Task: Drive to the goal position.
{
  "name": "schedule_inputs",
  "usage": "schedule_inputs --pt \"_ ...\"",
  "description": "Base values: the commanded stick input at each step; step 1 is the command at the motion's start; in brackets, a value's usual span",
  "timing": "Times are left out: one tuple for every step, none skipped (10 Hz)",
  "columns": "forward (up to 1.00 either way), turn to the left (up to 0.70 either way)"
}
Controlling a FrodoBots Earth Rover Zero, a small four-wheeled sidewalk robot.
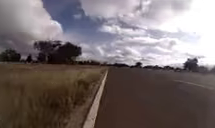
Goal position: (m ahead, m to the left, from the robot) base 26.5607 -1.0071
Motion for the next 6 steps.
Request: schedule_inputs --pt "0.85 -0.24" --pt "0.85 -0.13" --pt "0.84 0.00" --pt "0.83 0.00" --pt "0.85 -0.10" --pt "0.85 -0.24"
